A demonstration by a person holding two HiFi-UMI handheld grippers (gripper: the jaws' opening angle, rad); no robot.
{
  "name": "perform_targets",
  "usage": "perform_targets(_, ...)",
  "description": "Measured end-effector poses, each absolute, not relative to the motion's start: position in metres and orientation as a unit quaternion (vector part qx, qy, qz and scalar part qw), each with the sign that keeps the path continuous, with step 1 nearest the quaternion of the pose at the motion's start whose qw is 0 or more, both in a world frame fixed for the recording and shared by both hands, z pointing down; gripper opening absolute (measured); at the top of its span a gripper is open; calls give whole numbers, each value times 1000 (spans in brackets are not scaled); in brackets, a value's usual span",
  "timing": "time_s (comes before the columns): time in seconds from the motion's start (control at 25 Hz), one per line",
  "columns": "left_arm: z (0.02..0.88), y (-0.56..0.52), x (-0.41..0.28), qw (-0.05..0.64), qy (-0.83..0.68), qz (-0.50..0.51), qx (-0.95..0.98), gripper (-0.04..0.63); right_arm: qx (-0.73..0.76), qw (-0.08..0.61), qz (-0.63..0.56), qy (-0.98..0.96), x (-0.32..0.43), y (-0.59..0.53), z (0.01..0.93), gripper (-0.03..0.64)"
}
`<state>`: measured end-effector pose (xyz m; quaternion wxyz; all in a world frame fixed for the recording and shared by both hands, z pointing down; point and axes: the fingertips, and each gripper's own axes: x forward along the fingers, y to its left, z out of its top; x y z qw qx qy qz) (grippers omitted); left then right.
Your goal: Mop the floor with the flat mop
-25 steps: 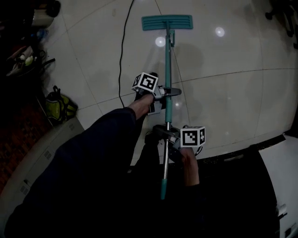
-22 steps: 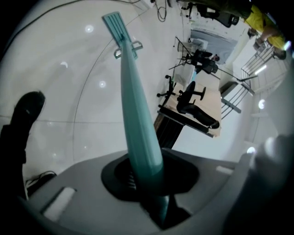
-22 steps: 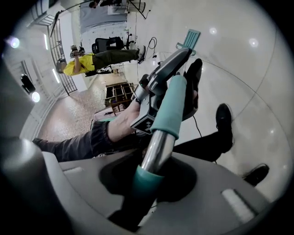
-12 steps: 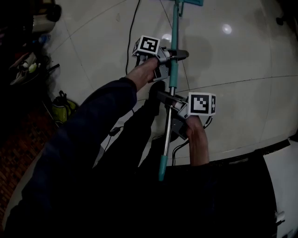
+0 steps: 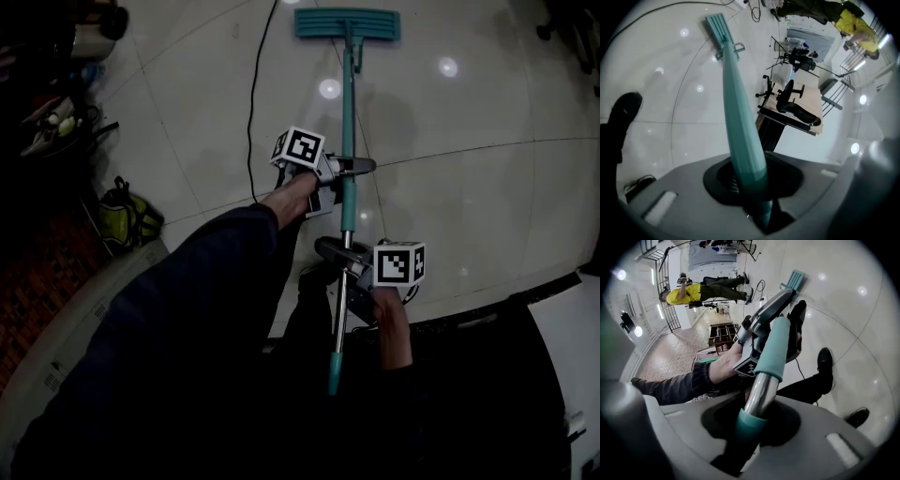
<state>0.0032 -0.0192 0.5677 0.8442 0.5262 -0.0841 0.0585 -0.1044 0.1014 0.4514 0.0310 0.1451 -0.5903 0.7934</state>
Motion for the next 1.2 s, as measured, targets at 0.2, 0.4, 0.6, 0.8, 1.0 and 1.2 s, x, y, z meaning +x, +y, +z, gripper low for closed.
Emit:
perform_targets(0.2,546,159,14,850,-80,81,514,115,146,28,796,-587,-93,273,427,101)
perform_targets(0.4,548,260,12,855,-80,93,503,115,132,43,801,-582,-90,371,423,103)
perform_targets(0.6,557,333,16,859,-82,100,496,115,124,56,805,-577,-84,443,431,103)
perform_targets(0.8,569,374,20,862,-78,110,489,117,119,66,810,-571,-78,482,440,103)
perform_targets(1.0,579,385,24,865,-80,110,484,115,122,58,814,-564,-75,490,448,103)
perform_targets(1.2,578,363,21,865,-81,108,484,117,125,57,815,-563,-79,468,447,103)
